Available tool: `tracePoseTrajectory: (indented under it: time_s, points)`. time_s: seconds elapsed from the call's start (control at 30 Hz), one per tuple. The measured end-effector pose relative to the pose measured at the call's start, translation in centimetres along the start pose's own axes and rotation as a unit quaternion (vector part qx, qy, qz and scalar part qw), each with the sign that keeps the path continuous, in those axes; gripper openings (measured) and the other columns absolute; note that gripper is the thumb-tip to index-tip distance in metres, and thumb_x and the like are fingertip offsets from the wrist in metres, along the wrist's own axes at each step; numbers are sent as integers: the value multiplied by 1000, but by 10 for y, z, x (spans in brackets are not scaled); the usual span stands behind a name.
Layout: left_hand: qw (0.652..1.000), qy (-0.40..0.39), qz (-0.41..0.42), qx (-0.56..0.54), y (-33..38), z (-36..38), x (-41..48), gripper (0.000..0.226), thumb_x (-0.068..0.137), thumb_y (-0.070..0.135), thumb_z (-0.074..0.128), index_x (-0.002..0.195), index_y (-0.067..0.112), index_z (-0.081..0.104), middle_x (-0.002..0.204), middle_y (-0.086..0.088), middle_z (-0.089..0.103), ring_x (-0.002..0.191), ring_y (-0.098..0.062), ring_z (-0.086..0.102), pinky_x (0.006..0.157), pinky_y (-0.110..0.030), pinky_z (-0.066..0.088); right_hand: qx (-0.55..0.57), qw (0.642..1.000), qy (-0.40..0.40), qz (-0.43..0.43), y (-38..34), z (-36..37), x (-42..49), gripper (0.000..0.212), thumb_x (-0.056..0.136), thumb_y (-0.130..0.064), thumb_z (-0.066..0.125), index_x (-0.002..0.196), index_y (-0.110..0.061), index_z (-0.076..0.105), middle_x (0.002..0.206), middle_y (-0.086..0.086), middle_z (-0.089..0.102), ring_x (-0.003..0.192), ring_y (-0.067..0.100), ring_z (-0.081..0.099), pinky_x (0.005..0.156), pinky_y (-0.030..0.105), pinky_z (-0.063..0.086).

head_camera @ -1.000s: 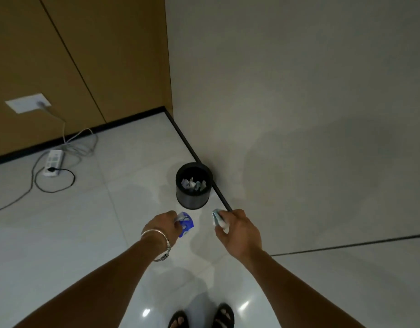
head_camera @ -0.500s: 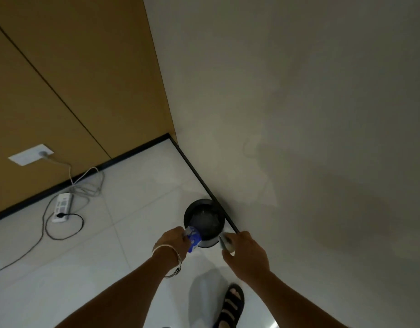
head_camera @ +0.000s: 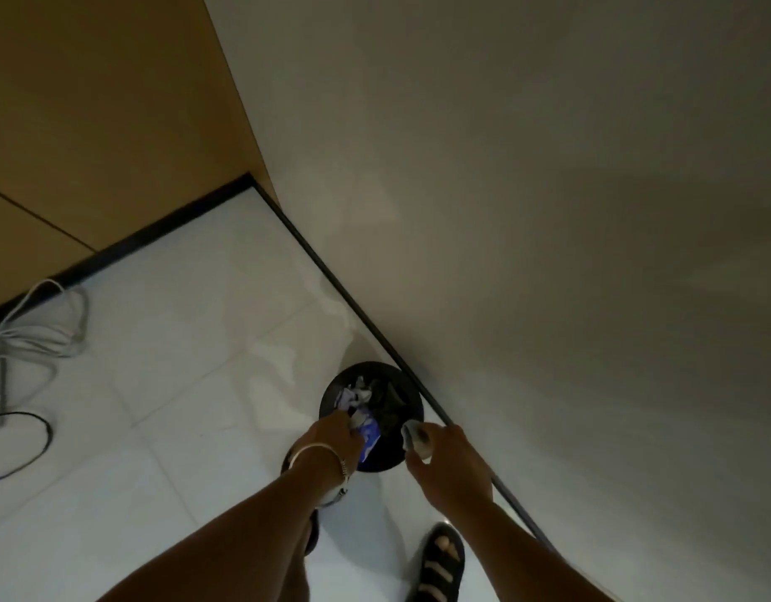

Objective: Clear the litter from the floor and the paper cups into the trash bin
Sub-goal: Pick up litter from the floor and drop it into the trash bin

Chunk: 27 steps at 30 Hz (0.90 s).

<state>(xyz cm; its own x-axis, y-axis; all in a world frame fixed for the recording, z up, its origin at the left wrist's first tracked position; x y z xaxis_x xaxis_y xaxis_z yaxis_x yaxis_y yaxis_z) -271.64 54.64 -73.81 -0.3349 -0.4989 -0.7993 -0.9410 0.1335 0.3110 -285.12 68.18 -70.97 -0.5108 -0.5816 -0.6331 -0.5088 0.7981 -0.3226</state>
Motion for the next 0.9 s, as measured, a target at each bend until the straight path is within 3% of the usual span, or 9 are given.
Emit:
tracePoseTrajectory:
  time_s: [0.13,0.27,0.37,0.57,0.7,0.9]
  points:
    - [997,-54,12,57,-18,29,80,48,97,31,44,137,4,39,131,-16,53,119,-30,51,99,-34,39,9,997,-29,71,12,64,62,46,92,-47,56,134,-31,47,122,2,51,101,19,61,75,25,44]
    - [991,-119,47,38,-30,56,115,55,95,30,49,143,10,33,141,-14,46,129,-29,43,103,-31,35,42,993,-54,101,20,111,87,55,91,-48,57,139,-29,39,130,5,49,109,25,59,90,38,52]
    - [988,-146,39,33,-45,58,109,61,93,33,51,146,14,28,141,-12,47,125,-32,47,104,-40,39,62,990,-61,114,17,119,77,66,91,-50,54,148,-28,28,140,5,44,119,25,55,95,39,50]
    - [983,-151,49,91,-39,19,58,59,92,36,50,144,15,31,138,-9,49,124,-28,48,102,-39,41,84,988,-27,125,1,68,25,69,91,-54,53,149,-29,26,144,1,41,121,21,52,95,35,50]
    - [978,-148,100,109,14,-15,17,59,94,36,48,146,15,30,146,-9,41,130,-27,42,106,-37,38,110,983,21,144,-8,17,-8,69,89,-55,54,148,-30,27,143,-1,40,121,20,51,94,34,47]
    - [965,-101,200,139,108,-48,-51,56,94,37,48,143,15,34,137,-9,51,121,-25,51,102,-38,42,137,976,96,140,-9,-52,-72,70,89,-57,54,149,-31,28,147,-2,38,129,20,46,97,36,46]
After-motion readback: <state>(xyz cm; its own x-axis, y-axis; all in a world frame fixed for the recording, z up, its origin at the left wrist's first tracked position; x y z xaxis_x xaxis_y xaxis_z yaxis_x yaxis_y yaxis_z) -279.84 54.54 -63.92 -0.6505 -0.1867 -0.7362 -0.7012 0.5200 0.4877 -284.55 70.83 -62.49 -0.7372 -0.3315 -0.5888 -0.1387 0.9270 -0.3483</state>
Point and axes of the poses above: each hand's wrist, its own x-axis towards the middle knuckle, its own z-axis out of the palm, y = z × x, the point moved 8 cm from there along x, towards the middle knuckle
